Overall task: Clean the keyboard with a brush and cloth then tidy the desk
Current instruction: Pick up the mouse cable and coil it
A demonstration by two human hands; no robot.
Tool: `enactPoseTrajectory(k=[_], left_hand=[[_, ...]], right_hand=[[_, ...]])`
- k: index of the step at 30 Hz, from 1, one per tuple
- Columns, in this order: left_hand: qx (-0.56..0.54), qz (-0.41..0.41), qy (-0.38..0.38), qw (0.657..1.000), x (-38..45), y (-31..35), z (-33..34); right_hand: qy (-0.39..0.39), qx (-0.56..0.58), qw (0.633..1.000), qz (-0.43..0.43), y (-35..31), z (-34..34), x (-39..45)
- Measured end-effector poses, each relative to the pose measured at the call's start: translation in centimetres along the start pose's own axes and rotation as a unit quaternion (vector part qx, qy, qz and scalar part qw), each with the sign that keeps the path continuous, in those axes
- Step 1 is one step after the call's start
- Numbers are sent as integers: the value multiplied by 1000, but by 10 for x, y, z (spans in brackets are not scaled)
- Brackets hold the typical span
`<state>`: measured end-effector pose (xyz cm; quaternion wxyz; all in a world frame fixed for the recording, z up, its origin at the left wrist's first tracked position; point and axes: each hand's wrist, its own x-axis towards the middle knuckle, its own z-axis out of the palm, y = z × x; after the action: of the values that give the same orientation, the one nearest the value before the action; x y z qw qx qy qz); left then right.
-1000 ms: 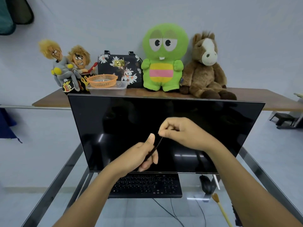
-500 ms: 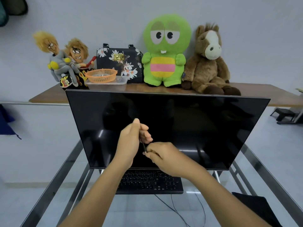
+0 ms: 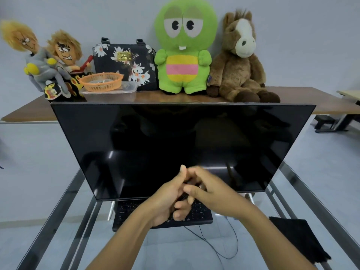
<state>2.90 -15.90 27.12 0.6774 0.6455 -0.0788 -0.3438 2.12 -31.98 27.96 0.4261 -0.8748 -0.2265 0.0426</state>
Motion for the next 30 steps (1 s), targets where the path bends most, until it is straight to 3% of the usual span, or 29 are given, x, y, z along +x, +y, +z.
enactPoseTrajectory(k=[2, 5, 9, 13, 16, 25, 27, 30], left_hand=[[20, -14, -36, 999, 10, -10, -1], [36, -12, -71, 997, 33, -30, -1], [14, -2, -57, 998, 66, -59, 8], [52, -7, -34, 998, 94, -80, 22], [82, -21, -22, 996, 108, -90, 35], [231, -14, 8, 973, 123, -94, 47], [245, -6, 19, 969, 124, -95, 47], [265, 4, 44, 963, 125, -99, 51]], right_hand=[[-26, -18, 999, 33, 14, 3, -10], [6, -55, 995, 85, 41, 8, -27], [56, -47, 980, 187, 77, 6, -48], [103, 58, 959, 257, 118, 3, -63], [172, 147, 922, 314, 140, 6, -66], [242, 232, 855, 396, 153, 19, -57], [258, 195, 866, 381, 152, 20, -56], [225, 33, 905, 360, 154, 20, -54]])
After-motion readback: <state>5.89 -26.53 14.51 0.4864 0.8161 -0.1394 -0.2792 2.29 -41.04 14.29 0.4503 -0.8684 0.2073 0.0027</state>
